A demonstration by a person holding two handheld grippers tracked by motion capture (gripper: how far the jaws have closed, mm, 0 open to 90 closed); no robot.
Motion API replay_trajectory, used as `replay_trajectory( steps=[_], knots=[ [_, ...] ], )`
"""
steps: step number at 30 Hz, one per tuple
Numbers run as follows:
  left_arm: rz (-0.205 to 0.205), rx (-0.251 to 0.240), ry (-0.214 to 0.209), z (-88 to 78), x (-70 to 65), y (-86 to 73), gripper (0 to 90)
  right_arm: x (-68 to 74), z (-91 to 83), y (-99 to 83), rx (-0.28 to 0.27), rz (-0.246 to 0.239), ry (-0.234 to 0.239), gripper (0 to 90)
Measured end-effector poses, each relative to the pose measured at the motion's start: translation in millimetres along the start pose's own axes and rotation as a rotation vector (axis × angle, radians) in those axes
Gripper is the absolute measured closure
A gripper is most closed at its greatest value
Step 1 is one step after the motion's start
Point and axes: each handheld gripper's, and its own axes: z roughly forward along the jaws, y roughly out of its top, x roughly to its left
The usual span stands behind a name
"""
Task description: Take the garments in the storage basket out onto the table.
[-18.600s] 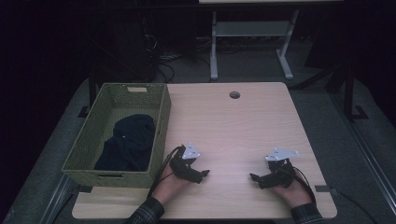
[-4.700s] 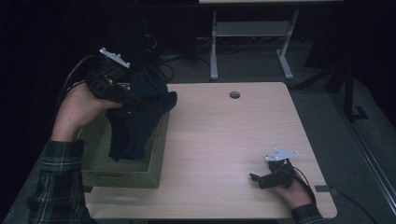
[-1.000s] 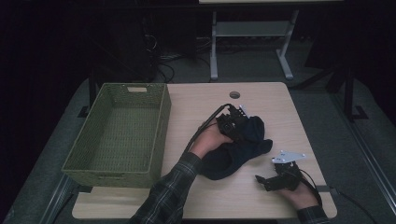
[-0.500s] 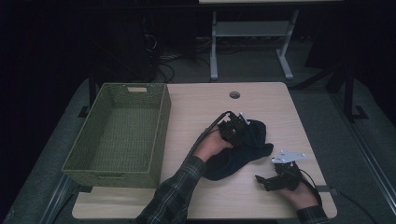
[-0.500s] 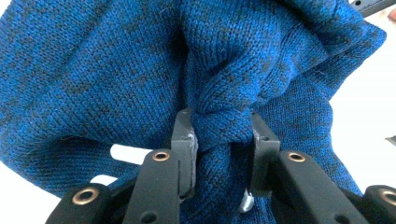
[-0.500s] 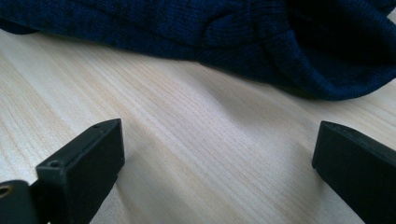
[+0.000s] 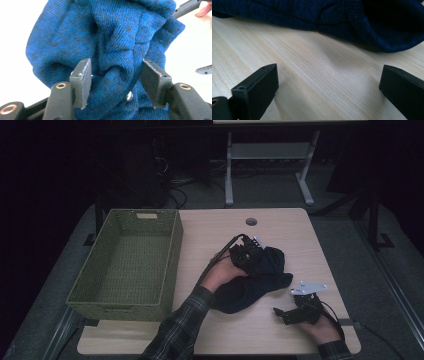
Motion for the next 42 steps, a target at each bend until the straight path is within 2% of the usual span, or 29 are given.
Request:
replay_trajectory(
  steps=[3, 9, 15, 20, 23, 26, 36, 42],
  knots=[
    [-0.018, -0.044, 0.014, -11.9, 0.2, -0.8, 40.5, 0.2, -0.2, 0.0, 0.003, 0.003, 0.000, 2.0],
    [-0.025, -0.071, 0.015, -31.7, 2.8, -6.8, 43.3, 0.3, -0.2, 0.0, 0.004, 0.004, 0.001, 2.0],
    [-0.018, -0.075, 0.045, -49.6, -0.6, -20.9, 61.2, 0.1, -0.2, 0.0, 0.004, 0.001, 0.000, 2.0],
    [-0.046, -0.069, 0.048, -57.0, 0.5, -37.8, 77.0, 0.0, -0.1, 0.0, 0.004, 0.000, -0.001, 2.0],
    [-0.066, -0.068, 0.046, -58.6, 0.5, -49.7, 84.6, 0.1, -0.1, 0.0, 0.004, 0.000, -0.001, 2.0],
    [-0.089, -0.070, 0.060, -58.9, -1.9, -62.7, 88.4, 0.0, -0.1, 0.0, 0.004, 0.000, -0.001, 2.0],
    [-0.136, -0.030, 0.109, -44.5, -12.2, -101.2, 89.7, 0.1, -0.2, 0.0, 0.004, 0.000, -0.001, 2.0],
    [-0.153, -0.013, 0.116, -39.9, -10.8, -114.4, 89.7, 0.0, -0.1, 0.0, 0.003, -0.001, -0.001, 2.0]
  ],
)
